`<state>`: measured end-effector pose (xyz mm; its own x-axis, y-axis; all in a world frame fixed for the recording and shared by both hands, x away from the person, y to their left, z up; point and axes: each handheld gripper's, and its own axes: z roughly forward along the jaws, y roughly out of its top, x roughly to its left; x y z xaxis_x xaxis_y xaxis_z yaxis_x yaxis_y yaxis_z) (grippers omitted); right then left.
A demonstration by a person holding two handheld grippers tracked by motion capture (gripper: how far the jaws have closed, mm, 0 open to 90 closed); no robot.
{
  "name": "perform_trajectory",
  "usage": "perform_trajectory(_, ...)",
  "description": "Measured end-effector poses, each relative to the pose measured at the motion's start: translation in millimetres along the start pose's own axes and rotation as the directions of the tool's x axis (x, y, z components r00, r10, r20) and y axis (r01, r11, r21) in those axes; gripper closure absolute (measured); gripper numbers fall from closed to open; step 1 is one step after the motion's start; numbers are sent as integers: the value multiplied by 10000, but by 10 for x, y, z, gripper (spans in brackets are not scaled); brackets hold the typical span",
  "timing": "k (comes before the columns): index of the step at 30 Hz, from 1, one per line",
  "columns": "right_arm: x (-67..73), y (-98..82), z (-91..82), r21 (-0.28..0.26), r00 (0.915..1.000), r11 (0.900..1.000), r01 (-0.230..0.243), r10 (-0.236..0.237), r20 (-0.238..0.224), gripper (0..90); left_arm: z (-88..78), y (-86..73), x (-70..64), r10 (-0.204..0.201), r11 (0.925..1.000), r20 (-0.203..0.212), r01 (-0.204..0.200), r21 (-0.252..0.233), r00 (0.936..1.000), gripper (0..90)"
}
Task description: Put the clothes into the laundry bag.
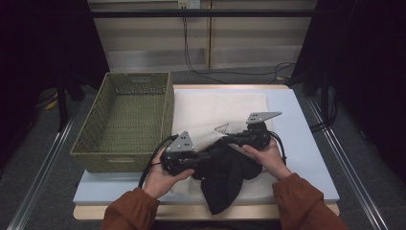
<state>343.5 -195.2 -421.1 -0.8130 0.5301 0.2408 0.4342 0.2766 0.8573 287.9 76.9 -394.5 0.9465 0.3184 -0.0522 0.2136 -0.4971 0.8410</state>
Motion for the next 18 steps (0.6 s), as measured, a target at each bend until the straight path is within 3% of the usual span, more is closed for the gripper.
perform_trajectory(5, -5, -9, 9, 40, 10000, 10000, -39, 39, -16, 872, 346, -7, 6, 97, 9966, 243, -117, 811, 9997, 858)
perform_trajectory(6, -5, -10, 10, 31, 10000, 10000, -38, 38, -21, 872, 411, -12, 18, 21, 9964, 428, -57, 843, 9991, 850)
perform_trajectory(8, -2, -12, 10, 30, 10000, 10000, -40, 40, -5, 872, 508, -24, 4, 81, 9949, 383, -119, 1001, 9992, 833)
perform_trajectory(14, 1, -11, 7, 36, 10000, 10000, -63, 63, -22, 872, 723, -198, -60, 224, 9901, 646, -311, 1371, 9977, 781)
perform_trajectory(17, 10, -12, 15, 62, 10000, 10000, -56, 56, 40, 871, 798, -251, -76, 581, 9841, 787, -704, 1631, 9952, 752)
perform_trajectory(18, 12, -15, 19, 94, 10000, 10000, -28, 28, 14, 871, 805, -249, -86, 399, 9877, 799, -514, 1478, 9960, 731)
